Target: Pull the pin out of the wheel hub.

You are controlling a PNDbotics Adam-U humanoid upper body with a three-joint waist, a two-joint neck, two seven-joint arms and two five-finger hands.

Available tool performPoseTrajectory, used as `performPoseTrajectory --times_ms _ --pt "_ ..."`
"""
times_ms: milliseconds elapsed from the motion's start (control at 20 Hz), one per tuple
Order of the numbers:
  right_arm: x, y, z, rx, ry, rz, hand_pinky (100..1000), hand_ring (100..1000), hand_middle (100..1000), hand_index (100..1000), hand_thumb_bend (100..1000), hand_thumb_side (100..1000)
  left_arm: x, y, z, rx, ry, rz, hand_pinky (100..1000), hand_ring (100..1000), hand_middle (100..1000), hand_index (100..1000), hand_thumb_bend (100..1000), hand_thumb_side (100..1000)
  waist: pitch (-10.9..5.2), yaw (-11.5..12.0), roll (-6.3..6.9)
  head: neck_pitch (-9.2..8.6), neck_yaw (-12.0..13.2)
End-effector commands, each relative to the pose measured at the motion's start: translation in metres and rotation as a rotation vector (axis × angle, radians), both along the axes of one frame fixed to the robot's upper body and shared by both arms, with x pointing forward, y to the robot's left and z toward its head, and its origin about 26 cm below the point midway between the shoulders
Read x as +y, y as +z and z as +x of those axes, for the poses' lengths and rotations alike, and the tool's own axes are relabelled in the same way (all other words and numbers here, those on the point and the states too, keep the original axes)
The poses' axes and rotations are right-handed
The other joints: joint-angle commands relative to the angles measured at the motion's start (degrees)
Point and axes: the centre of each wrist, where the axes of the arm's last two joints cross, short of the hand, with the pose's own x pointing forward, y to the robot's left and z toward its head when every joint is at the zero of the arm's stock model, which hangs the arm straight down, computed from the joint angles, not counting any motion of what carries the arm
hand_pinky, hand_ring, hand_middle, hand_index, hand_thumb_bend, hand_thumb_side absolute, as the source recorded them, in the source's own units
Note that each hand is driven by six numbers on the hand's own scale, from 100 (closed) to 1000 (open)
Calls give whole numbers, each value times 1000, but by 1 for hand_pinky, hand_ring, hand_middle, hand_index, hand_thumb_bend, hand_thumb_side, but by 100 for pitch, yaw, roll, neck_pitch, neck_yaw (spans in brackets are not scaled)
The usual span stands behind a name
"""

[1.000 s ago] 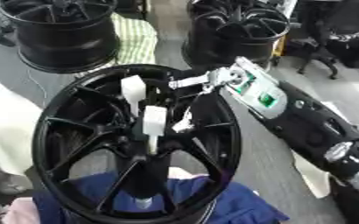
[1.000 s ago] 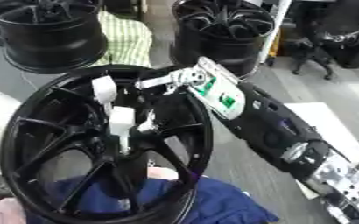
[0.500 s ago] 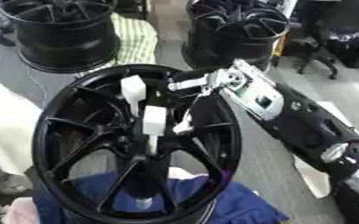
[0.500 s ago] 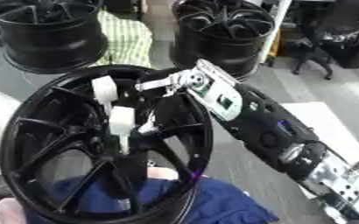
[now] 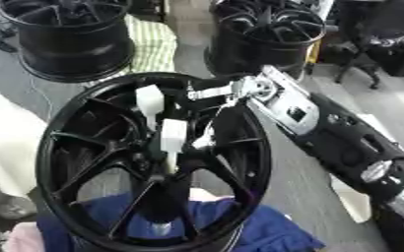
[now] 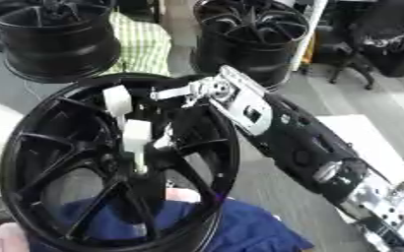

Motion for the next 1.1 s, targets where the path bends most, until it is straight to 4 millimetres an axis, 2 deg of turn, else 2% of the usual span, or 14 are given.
performPoseTrajectory --times_ms 50,300,1100 --pt "2 17 -2 -46 12 9 708 756 633 723 348 375 0 7 3 -22 -8 11 582 624 546 880 246 659 -60 12 33 8 -16" --pt "6 18 -5 -49 25 -4 715 766 677 750 354 401 0 7 3 -22 -9 10 582 624 546 881 245 660 -63 21 29 13 -17" --pt "7 19 -6 -49 30 -10 715 766 677 750 354 401 0 7 3 -22 -10 10 582 624 546 881 245 660 -65 23 28 13 -14"
